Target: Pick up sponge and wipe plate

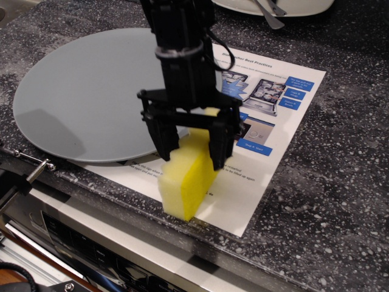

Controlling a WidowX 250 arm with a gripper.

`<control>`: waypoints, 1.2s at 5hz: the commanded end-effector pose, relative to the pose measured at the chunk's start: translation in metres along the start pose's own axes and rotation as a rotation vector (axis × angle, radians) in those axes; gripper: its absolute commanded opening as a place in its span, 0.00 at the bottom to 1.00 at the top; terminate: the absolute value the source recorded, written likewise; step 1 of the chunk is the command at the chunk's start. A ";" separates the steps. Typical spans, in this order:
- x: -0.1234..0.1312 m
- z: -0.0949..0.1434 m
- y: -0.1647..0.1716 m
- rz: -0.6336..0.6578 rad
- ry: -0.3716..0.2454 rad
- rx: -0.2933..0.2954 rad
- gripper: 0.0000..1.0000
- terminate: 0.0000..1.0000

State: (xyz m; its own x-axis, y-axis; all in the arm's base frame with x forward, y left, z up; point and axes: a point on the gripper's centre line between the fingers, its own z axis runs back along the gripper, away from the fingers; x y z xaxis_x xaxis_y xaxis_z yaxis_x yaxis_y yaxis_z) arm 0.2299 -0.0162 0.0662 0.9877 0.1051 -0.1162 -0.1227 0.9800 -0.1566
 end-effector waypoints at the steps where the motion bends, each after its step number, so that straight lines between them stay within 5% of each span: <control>1: 0.009 -0.002 0.003 0.044 -0.100 0.044 0.00 0.00; 4: 0.039 0.076 0.002 0.062 -0.103 -0.058 0.00 0.00; 5: 0.056 0.073 0.021 0.062 -0.112 -0.041 0.00 0.00; 6: 0.065 0.050 0.046 0.074 -0.146 0.039 0.00 0.00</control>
State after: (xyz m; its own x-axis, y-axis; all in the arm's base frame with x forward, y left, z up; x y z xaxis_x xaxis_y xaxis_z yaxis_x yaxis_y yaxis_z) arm 0.2903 0.0451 0.0866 0.9779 0.2087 -0.0155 -0.2091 0.9721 -0.1065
